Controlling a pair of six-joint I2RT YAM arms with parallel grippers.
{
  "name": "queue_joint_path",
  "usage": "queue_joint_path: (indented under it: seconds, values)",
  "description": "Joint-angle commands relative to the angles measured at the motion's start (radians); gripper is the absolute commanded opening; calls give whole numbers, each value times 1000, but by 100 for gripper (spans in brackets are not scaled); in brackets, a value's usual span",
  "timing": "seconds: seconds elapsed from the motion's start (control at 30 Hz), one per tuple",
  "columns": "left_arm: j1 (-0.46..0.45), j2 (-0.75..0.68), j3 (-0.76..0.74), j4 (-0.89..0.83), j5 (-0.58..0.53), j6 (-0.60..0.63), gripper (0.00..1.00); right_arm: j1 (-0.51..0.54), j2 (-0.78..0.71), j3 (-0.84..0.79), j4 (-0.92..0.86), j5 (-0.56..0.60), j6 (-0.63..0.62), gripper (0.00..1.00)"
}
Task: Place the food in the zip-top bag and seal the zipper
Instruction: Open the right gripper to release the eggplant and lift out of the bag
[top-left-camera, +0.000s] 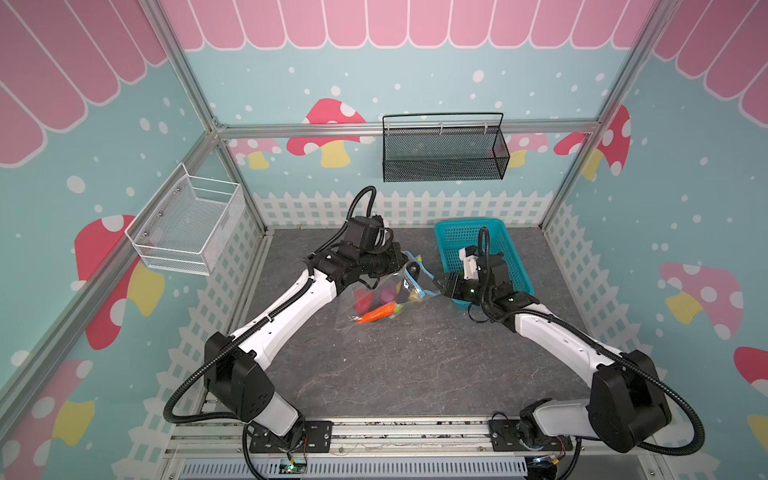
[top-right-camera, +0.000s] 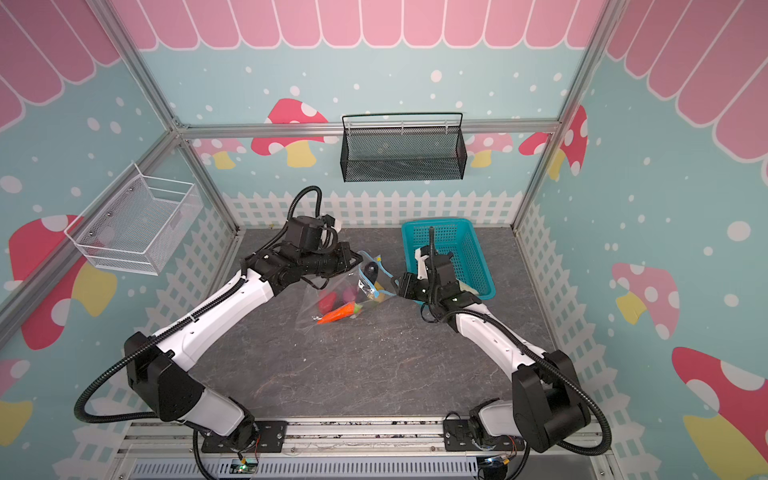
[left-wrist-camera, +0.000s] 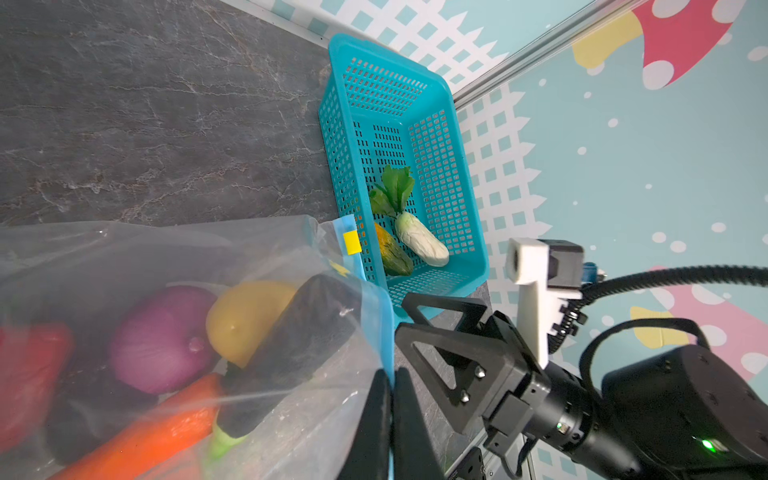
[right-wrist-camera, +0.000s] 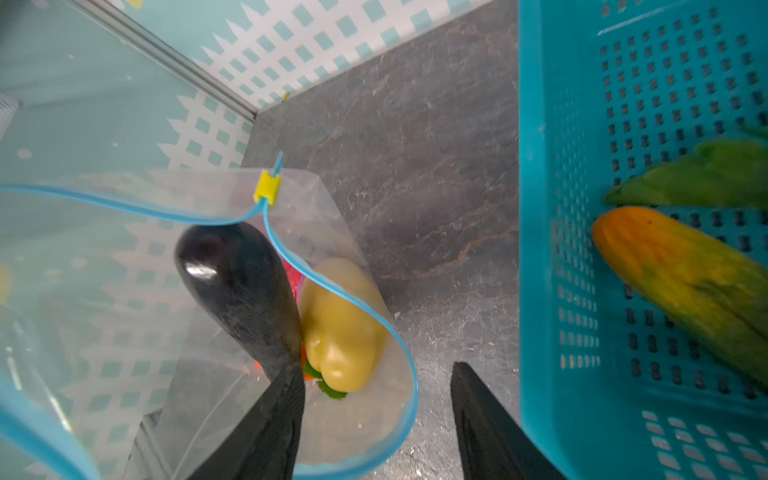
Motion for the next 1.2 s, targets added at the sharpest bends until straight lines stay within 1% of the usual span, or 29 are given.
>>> queue_joint_path:
  seconds: [0.0,0.1,0.13,0.23,0.47,0.6,0.73,1.17]
  values:
    - [5,-36,-12,18,-10,13,0,-9,26,9,-14,-69,-7,52]
    - [6,-40,-13,12,-12,13,0,-10,39,6,14,-97,4,46]
    - [5,-42,-15,12,-16,13,0,-10,41,6,22,-104,7,43]
    - [5,-48,-16,9,-21,14,0,-10,44,6,42,-123,14,28]
    - [6,-60,-15,1,-29,21,0,-10,35,0,83,-170,27,13]
    - [10,-70,-14,-4,-38,25,0,-9,15,-5,120,-206,43,9]
    - [17,-81,-16,-8,-42,26,0,3,-13,17,127,-218,41,8]
    - [36,-110,-9,-19,-67,24,0,90,-51,156,127,-201,11,7]
